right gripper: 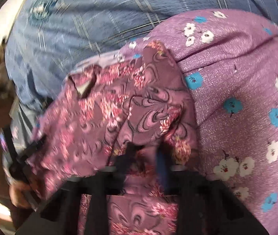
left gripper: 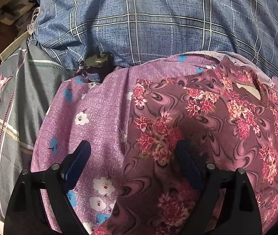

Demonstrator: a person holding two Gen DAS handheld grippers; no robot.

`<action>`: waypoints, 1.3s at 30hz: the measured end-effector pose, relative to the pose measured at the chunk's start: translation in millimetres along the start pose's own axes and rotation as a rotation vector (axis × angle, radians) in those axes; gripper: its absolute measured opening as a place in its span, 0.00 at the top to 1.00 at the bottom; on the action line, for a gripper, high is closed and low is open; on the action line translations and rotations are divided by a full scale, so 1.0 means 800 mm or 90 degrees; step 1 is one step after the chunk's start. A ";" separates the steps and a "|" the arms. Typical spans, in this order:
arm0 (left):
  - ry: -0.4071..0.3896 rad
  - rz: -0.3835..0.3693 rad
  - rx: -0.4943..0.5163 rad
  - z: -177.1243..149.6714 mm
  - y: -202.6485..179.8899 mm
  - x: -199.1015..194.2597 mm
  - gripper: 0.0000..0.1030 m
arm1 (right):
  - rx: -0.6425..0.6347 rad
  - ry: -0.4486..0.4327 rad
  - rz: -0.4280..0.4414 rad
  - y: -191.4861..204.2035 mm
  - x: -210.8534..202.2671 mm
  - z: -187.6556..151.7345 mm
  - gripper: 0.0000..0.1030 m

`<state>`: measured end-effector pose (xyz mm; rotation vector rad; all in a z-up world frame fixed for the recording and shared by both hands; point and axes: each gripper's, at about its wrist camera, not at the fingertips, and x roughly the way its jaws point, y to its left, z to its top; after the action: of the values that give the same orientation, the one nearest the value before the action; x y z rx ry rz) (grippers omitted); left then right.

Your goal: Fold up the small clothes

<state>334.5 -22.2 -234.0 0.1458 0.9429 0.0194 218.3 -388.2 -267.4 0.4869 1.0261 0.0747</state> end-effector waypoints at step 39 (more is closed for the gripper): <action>0.032 -0.068 0.072 -0.011 -0.057 0.004 0.03 | 0.054 -0.128 -0.030 -0.006 0.019 0.024 0.42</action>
<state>326.7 -66.2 -247.7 0.2007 1.0009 -0.1297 241.4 -395.4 -273.4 0.5359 0.8459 -0.0586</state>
